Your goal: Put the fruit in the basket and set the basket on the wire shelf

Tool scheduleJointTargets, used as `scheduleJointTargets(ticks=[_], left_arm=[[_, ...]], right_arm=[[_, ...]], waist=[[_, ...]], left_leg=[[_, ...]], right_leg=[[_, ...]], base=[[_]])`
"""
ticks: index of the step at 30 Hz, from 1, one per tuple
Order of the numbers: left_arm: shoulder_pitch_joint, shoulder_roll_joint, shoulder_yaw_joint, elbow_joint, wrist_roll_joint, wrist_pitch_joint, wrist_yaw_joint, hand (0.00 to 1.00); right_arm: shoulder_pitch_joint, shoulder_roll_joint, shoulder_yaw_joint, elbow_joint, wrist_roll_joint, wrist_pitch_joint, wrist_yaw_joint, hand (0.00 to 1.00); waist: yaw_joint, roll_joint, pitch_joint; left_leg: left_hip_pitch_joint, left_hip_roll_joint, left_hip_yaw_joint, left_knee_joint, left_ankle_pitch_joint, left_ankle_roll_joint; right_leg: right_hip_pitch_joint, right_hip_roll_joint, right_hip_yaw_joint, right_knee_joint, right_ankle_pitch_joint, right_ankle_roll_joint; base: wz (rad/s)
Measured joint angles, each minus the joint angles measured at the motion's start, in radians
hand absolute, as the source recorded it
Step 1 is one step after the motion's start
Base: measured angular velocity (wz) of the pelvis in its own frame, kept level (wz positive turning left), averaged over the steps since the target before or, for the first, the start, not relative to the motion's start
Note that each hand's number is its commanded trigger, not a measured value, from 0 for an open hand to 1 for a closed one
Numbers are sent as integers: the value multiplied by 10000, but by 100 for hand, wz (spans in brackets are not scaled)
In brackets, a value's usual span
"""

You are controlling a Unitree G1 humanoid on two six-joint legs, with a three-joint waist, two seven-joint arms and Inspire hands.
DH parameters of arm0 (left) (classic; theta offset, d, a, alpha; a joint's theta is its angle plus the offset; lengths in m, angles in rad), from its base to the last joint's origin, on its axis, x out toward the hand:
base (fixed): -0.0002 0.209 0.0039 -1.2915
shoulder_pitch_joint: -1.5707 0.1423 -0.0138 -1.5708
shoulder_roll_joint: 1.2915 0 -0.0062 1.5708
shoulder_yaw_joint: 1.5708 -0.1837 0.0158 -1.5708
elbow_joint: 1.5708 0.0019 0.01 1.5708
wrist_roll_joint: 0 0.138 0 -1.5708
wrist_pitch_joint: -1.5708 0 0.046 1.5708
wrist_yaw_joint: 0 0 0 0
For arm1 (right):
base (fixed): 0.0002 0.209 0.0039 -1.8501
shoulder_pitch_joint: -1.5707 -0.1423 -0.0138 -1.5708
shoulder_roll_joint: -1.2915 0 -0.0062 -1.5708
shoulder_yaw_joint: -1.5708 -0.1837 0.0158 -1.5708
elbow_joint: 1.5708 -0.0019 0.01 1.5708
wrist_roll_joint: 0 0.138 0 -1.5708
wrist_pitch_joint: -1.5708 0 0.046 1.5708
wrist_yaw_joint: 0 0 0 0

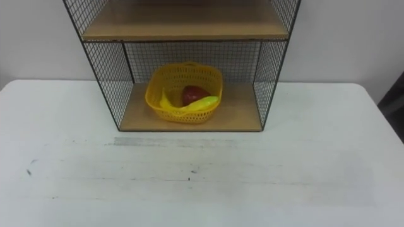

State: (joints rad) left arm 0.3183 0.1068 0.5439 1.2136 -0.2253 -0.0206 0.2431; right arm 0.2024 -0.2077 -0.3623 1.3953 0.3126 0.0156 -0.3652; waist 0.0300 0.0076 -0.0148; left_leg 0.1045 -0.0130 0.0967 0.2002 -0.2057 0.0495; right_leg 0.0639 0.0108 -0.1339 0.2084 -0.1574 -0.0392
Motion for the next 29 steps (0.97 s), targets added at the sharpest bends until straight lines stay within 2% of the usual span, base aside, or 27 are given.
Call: scheduleJointTargets(ticks=[1, 4, 7, 10, 14, 15, 16, 18, 23, 29], left_arm=[[-313, 6, -776, -39, 609, 183, -108, 0], [-1006, -12, -2284, -142, 1438, 462, -369, 0], [-1467, -22, -2903, -195, 1877, 448, -531, 0], [-1547, -29, -3448, -252, 2647, 460, -543, 0], [-1475, -26, -3669, -247, 2994, 465, -549, 0], [-1472, -25, -3760, -241, 3068, 466, -552, 0], [-1471, -24, -3817, -240, 3069, 468, -556, 0], [-1453, -26, -3958, -240, 3073, 511, -583, 0], [-1275, -24, -4122, -234, 3066, 680, -723, 0], [-878, -35, -4085, -202, 3497, 1078, -1030, 0]], right_arm=[[-298, 6, 680, 34, -439, 170, 264, 0], [-786, 66, 1849, 24, -1234, 430, 830, 0], [-1181, 244, 2245, -229, -1534, 507, 1279, 0], [-1147, 411, 2639, -500, -1572, 411, 1618, 0], [-1145, 577, 2983, -584, -1557, 343, 2084, 0], [-1146, 595, 3106, -585, -1471, 266, 2276, 0], [-1146, 597, 3166, -585, -1416, 248, 2369, 0], [-1144, 610, 3426, -585, -1199, 221, 2634, 0], [-1135, 621, 3435, -525, -962, 176, 2957, 0], [-1043, 616, 3403, -370, -772, 177, 3259, 0]], waist=[[13, -10, 8], [1, -61, 47], [24, -140, 157], [8, -157, 183], [19, -176, 221], [18, -159, 261], [19, -159, 266], [20, -145, 253], [16, -150, 239], [9, -149, 179]], left_leg=[[67, -1, -2, -37, 13, -13], [136, -4, 13, -50, 23, -15], [227, 9, 85, -207, 84, -32], [81, 16, 94, -214, 90, -32], [-70, 5, 123, -320, 172, 19], [-71, 5, 136, -330, 187, 34], [-73, 6, 140, -330, 188, 35], [-67, 9, 153, -329, 185, 31], [-61, 8, 148, -329, 186, 35], [-57, 8, 143, -323, 174, 16]], right_leg=[[78, 7, -1, -67, 34, 7], [151, 2, -50, -103, 86, -37], [194, 46, 34, -246, 159, -21], [91, 86, 93, -382, 246, -7], [-128, 97, 157, -403, 335, -88], [-132, 97, 161, -413, 353, -106], [-134, 97, 167, -413, 364, -125], [-131, 100, 185, -410, 364, -124], [-124, 105, 202, -414, 365, -124], [-109, 103, 201, -413, 364, -122]], base=[[0], [-1], [-10], [-6], [-5], [0], [0], [0], [0], [0]])
